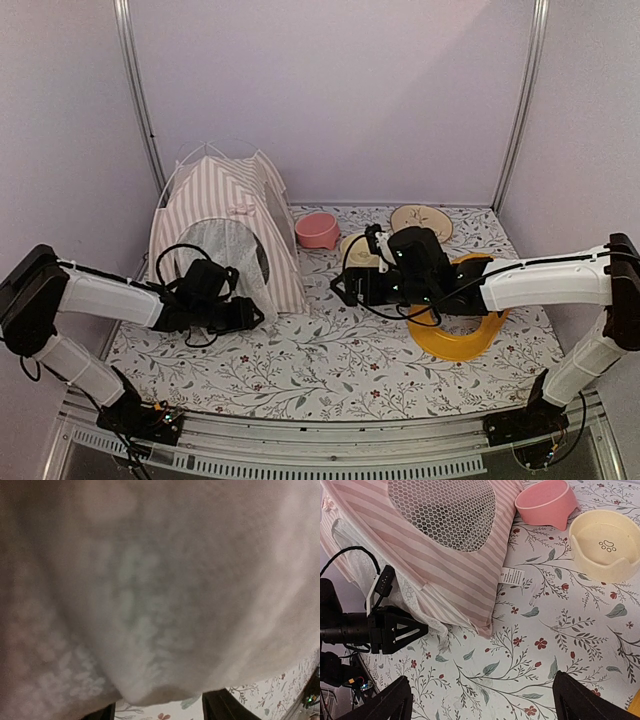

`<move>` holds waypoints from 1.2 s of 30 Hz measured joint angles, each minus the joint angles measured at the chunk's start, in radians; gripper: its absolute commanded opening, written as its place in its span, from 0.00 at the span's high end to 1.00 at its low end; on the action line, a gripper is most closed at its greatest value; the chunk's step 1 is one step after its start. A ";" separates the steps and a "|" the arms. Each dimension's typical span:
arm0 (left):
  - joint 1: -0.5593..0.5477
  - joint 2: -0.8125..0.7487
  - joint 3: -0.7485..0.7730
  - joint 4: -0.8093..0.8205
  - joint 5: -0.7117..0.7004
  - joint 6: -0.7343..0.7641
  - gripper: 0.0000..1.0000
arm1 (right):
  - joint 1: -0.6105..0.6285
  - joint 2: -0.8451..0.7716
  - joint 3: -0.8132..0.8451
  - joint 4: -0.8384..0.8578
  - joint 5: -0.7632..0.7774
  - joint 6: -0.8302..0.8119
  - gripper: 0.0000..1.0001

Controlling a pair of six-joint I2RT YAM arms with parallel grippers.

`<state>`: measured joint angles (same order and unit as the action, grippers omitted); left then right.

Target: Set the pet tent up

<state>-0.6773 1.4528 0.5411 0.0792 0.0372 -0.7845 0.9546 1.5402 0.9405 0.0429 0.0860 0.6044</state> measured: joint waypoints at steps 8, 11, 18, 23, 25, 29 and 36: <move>0.163 0.048 0.001 0.018 0.029 0.091 0.42 | 0.000 0.000 0.000 -0.017 -0.017 0.001 0.01; 0.220 0.060 0.008 0.022 0.043 0.120 0.42 | 0.000 0.000 0.000 -0.021 -0.017 0.001 0.01; 0.313 0.135 0.087 0.016 0.067 0.174 0.43 | 0.000 -0.002 0.000 -0.033 -0.016 0.000 0.01; 0.379 0.167 0.137 0.008 0.068 0.201 0.43 | 0.000 -0.031 -0.001 -0.046 -0.007 0.000 0.01; 0.407 0.169 0.146 0.004 0.069 0.210 0.43 | 0.000 -0.049 -0.007 -0.047 -0.001 0.000 0.01; 0.452 0.171 0.161 -0.010 0.072 0.220 0.43 | -0.004 -0.077 -0.019 -0.055 0.013 -0.002 0.01; 0.464 0.131 0.167 -0.051 0.095 0.243 0.39 | -0.014 -0.108 -0.021 -0.097 0.047 -0.007 0.01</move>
<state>-0.2134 1.5841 0.7086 0.0277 0.1322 -0.5415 0.9409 1.4326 0.9199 -0.0536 0.1329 0.5976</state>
